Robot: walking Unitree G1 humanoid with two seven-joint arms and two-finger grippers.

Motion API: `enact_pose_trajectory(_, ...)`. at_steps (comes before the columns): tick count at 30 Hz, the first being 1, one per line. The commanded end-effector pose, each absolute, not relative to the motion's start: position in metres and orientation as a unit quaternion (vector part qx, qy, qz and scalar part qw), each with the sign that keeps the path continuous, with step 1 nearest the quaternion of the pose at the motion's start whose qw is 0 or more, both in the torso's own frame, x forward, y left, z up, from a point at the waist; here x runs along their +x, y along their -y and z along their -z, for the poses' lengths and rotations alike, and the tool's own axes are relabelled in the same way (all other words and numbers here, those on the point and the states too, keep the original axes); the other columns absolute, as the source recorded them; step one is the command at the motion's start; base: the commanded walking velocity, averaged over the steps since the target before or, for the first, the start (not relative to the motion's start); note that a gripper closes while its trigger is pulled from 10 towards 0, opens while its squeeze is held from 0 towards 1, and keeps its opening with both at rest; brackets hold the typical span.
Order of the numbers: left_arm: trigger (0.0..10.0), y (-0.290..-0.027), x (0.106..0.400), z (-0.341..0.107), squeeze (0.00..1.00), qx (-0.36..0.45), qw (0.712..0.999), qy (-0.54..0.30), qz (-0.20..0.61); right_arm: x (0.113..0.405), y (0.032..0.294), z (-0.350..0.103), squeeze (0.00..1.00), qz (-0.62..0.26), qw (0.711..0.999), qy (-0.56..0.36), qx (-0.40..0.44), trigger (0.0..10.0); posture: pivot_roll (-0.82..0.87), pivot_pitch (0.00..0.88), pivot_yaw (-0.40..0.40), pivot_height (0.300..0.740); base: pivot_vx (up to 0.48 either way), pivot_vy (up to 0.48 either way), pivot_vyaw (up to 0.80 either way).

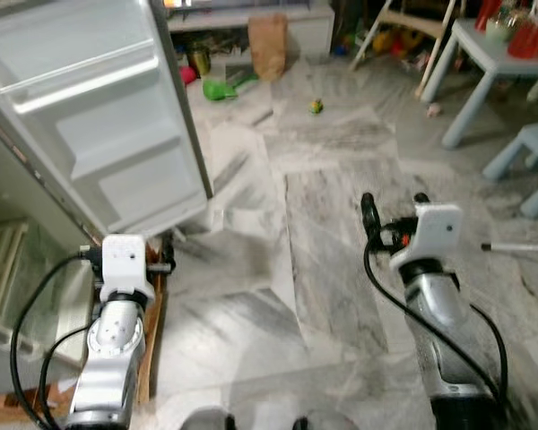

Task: Restocking fridge

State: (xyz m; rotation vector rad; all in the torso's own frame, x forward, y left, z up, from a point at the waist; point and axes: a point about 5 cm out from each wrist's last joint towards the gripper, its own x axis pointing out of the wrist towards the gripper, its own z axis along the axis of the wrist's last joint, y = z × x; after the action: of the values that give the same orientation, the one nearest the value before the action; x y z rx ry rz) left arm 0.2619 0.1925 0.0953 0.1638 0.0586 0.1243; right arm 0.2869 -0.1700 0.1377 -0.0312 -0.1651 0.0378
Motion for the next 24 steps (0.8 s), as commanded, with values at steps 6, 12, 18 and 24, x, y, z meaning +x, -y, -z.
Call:
enact_pose_trajectory(6,10.0,-0.201,0.287,-0.108,0.00,0.085,0.993,-0.012,-0.080,0.310,0.189,-0.147,0.00,0.016,0.996,0.091,-0.002,10.0,0.01,0.029,0.028,0.740,0.480,0.000,0.00)
enact_pose_trajectory(12,10.0,-0.199,0.285,-0.100,0.00,0.084,0.992,-0.016,-0.096,0.300,0.192,-0.123,0.00,0.039,0.998,0.040,0.018,10.0,0.02,0.018,0.047,0.740,0.471,0.000,0.00)
enact_pose_trajectory(18,10.0,-0.201,0.278,-0.086,0.00,0.094,0.992,-0.027,-0.076,0.266,0.183,-0.103,0.00,0.011,1.000,0.017,0.012,10.0,0.00,0.000,0.053,0.740,0.071,0.000,0.00)
enact_pose_trajectory(24,10.0,-0.214,0.269,-0.090,0.00,0.097,0.989,-0.018,-0.112,0.240,0.188,-0.094,0.00,0.013,1.000,-0.001,0.010,10.0,0.01,0.000,0.052,0.740,0.000,0.000,0.00)
